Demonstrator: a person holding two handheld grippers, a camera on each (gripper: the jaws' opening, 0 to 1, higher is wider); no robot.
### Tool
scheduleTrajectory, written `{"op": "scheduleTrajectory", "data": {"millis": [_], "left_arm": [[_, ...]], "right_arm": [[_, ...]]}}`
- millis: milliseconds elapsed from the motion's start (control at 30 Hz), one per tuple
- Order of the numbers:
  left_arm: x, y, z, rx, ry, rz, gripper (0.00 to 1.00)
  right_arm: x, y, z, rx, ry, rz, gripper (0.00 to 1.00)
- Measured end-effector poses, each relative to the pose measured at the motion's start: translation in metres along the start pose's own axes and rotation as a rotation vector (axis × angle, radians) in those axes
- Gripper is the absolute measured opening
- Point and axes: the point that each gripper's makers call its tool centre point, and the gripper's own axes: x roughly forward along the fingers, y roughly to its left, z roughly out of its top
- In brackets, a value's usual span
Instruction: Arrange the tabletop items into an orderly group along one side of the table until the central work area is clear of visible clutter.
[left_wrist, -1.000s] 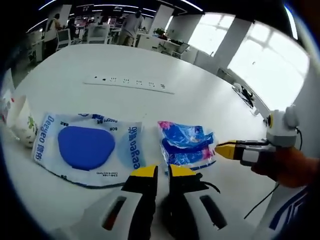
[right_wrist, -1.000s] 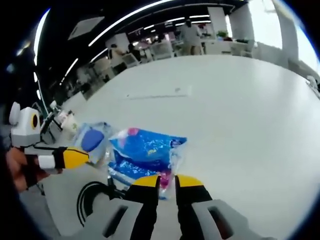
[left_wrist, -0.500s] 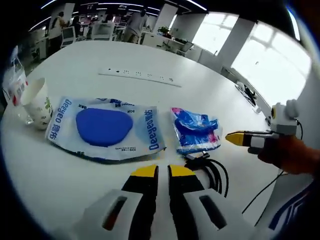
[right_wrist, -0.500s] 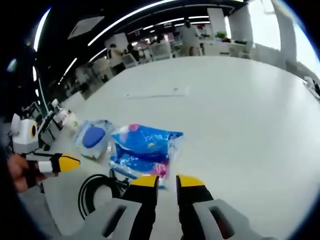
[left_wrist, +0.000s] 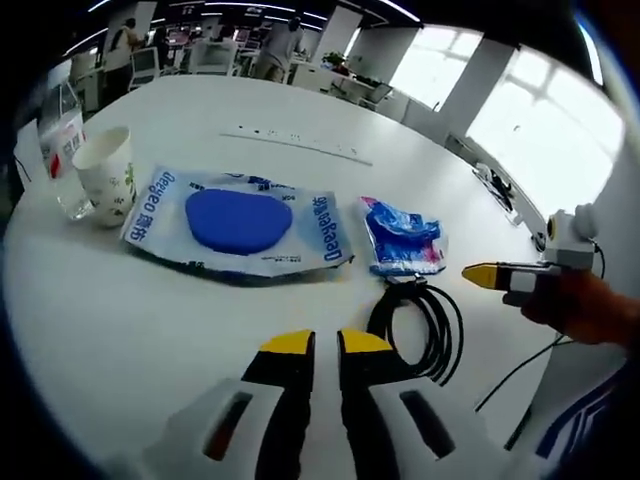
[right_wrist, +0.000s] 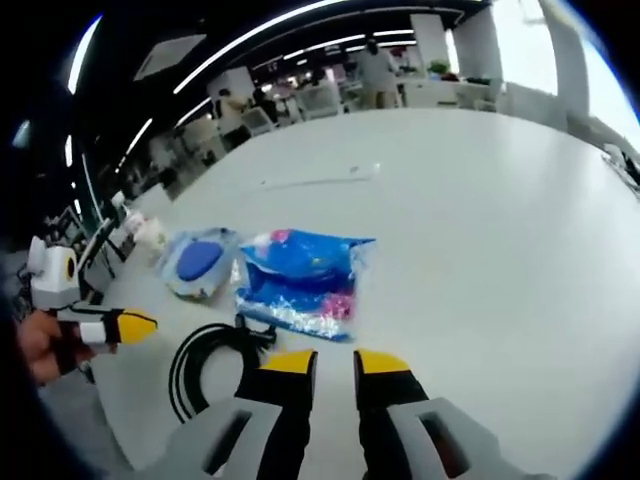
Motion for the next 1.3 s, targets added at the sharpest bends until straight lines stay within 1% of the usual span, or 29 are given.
{"op": "scheduleTrajectory", "data": {"millis": [133,200,400,500,633,767,967,1033,1133,1200,1267,1300], "left_arm": [[-0.001,-0.001,-0.006,-0.015,0.004,-0.012,0.08],[0.0,-0.003,-0.008,-0.023,0.004,-0.021,0.09],[0.001,-0.021,-0.015,-0.05,0.006,-0.061,0.1],[0.003,-0.027,-0.016,-0.063,-0.001,-0.077,0.11],[0.006,-0.032,-0.02,-0.08,0.006,-0.091,0.12],[0.008,-0.035,-0.023,-0.085,0.01,-0.098,0.11],[0.013,-0.042,-0.03,-0.094,0.023,-0.109,0.1],[0.015,-0.045,-0.033,-0.092,0.029,-0.112,0.08],[0.018,-0.047,-0.04,-0.081,0.046,-0.115,0.01],[0.02,-0.048,-0.043,-0.08,0.053,-0.116,0.01],[0.02,-0.049,-0.045,-0.067,0.06,-0.124,0.01],[0.019,-0.048,-0.045,-0.063,0.06,-0.118,0.01]], "right_arm": [[-0.001,0.008,-0.008,0.012,0.005,0.015,0.13],[-0.003,0.012,-0.012,0.039,0.003,0.019,0.13],[-0.007,0.027,-0.023,0.066,0.006,0.044,0.15],[-0.006,0.035,-0.025,0.083,0.0,0.061,0.16],[-0.006,0.049,-0.029,0.078,0.002,0.086,0.18],[-0.001,0.059,-0.037,0.061,0.024,0.097,0.17],[0.003,0.065,-0.047,0.032,0.057,0.095,0.14],[0.003,0.068,-0.048,0.019,0.063,0.099,0.11],[0.003,0.068,-0.048,0.012,0.07,0.088,0.08],[0.003,0.068,-0.048,0.013,0.072,0.084,0.09],[0.003,0.068,-0.049,0.009,0.078,0.085,0.07],[0.003,0.069,-0.048,0.004,0.076,0.087,0.06]]}}
